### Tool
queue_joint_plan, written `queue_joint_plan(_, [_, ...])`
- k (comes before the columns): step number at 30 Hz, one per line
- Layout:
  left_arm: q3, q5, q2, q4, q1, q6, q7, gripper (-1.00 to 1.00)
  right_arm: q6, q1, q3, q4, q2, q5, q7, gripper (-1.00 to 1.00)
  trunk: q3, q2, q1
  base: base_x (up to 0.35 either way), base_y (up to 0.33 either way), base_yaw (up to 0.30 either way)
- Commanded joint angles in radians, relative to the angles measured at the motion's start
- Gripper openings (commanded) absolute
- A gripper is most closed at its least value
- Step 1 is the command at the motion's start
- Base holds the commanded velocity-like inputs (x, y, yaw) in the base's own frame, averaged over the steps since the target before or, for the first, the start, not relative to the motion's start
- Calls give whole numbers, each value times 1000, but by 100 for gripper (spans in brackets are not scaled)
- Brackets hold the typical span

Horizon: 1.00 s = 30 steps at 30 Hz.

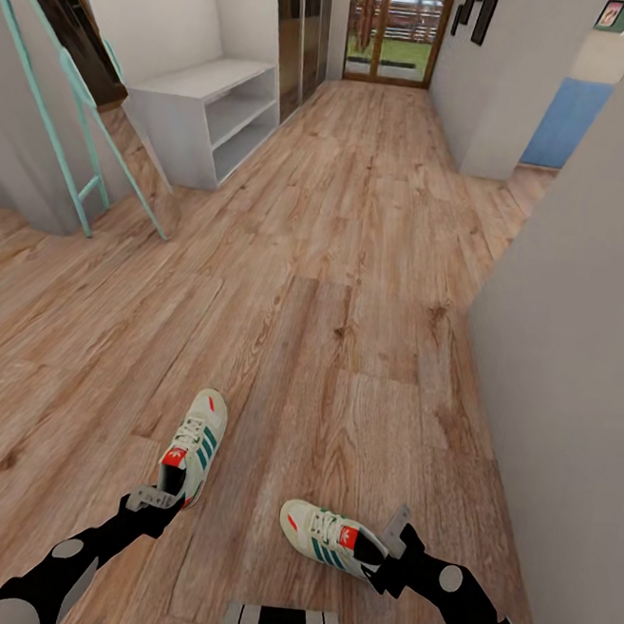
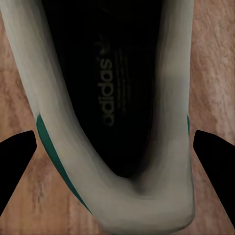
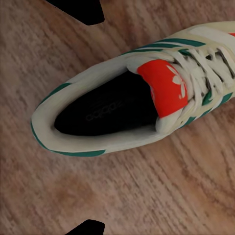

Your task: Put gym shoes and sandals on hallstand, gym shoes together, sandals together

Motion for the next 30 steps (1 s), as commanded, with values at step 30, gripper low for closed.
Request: queue_joint_plan(30, [9, -10, -1, 0, 2, -5, -5, -100, 6, 0, -34, -30, -1, 5, 2, 100, -44, -3, 5, 0, 0, 0])
